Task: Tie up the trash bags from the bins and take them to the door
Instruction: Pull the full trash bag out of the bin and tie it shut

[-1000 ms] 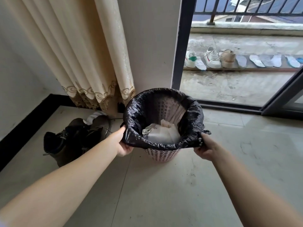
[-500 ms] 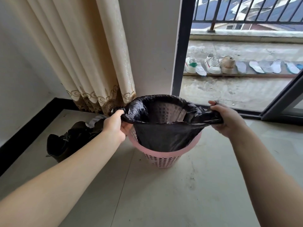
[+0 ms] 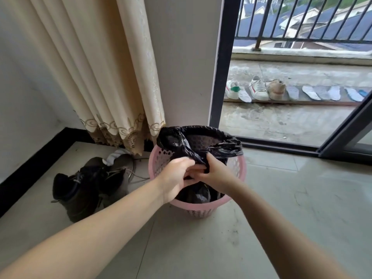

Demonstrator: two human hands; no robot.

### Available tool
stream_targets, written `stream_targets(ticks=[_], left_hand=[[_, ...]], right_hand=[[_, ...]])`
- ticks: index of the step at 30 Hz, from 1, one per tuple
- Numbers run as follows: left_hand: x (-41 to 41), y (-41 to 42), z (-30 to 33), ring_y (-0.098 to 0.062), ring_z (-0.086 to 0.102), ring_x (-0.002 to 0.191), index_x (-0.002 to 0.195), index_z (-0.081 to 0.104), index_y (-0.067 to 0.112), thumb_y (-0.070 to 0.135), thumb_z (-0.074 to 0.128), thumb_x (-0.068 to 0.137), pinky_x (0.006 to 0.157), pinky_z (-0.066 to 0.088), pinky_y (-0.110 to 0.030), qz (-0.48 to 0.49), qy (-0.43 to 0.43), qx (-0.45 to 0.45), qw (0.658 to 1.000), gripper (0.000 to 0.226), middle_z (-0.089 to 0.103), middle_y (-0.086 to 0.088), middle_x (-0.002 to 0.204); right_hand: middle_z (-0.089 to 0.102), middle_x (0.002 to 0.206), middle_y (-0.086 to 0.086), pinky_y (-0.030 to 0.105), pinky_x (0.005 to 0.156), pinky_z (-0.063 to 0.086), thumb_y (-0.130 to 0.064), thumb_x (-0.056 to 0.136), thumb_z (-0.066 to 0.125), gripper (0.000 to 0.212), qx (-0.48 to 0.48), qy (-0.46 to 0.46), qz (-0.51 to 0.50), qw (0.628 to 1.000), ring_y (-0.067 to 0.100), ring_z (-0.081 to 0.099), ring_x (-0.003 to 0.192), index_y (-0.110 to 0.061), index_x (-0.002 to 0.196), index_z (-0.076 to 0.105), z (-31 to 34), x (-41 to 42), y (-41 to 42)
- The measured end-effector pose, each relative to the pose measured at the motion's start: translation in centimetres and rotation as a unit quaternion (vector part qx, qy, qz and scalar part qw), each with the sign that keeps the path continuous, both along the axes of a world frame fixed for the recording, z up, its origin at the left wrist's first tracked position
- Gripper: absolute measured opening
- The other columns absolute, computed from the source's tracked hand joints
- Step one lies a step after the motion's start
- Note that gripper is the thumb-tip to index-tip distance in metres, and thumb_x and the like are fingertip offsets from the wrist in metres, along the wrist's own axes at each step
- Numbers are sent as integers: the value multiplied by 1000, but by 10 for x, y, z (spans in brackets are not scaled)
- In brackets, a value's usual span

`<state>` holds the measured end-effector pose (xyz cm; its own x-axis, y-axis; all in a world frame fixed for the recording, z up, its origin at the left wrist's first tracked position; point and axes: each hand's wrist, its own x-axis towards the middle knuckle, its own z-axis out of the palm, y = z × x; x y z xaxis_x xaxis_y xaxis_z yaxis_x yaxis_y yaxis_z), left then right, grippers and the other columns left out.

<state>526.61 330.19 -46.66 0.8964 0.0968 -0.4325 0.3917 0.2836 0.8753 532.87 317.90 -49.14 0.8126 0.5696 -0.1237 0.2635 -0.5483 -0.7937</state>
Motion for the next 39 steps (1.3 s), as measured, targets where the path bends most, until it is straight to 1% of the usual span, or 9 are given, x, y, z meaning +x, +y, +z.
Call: stream_targets(ticks=[5,9,12,15,20,25,29,34,39], left_hand=[[10,22,-15,-22,56,98,92,66,12,18,47,89,78,47,-30,141,54,54,987,20,64,-9,104],[34,49,-20,-16,61,100,123,58,27,55,63,80,76,51,-31,184,61,-74,978,51,63,-1,115],[52,40,-23,-26,69,93,112,66,19,32,74,78,76,58,-42,183,54,-87,978,38,71,-10,105],[56,23,-26,-30,63,77,110,61,2,0,55,83,81,54,-46,201,73,-16,977,28,64,-15,85],[60,28,-29,-26,60,81,89,60,19,1,41,82,82,55,-35,290,8,123,949,27,61,-6,88],[28,-3,-13,-20,58,101,113,57,16,9,47,88,77,39,-23,89,-69,501,858,27,60,0,105],[12,-34,-18,-15,55,114,118,56,6,13,51,83,97,42,-23,-72,-169,401,897,36,59,-6,118],[7,-12,-11,-21,61,97,112,62,7,-10,32,85,81,52,-24,-112,-41,11,993,44,65,-13,104],[21,29,-30,-21,63,86,121,61,7,-1,35,91,78,52,-32,84,77,76,991,40,66,-10,96]], right_hand=[[67,87,5,30,73,43,-13,89,56,13,32,-26,-88,995,18,59,86,-5,94,65,-14,15,-1],[72,100,9,35,96,47,-5,88,54,16,51,120,-18,991,22,64,99,-10,94,68,-11,18,-16],[70,111,11,33,102,46,2,88,52,24,14,207,71,976,22,64,108,-11,97,70,-6,14,-24],[69,103,9,32,96,48,4,88,48,26,-25,217,96,971,20,64,98,-11,93,69,7,18,-35],[60,77,5,27,63,51,-5,85,43,21,16,152,-110,982,17,56,73,-11,83,63,20,46,-60],[54,68,14,35,61,39,-9,83,40,22,87,89,-197,972,23,50,64,-11,71,58,14,43,-32],[56,93,6,45,92,45,-27,90,44,16,94,174,-69,978,24,54,93,-16,92,56,13,25,-4],[66,82,-1,35,83,52,-29,82,63,15,14,151,13,988,16,63,82,-16,89,65,11,26,-16],[55,71,4,28,61,40,-13,80,56,8,-161,33,2,986,20,54,68,-6,76,58,8,27,-20]])
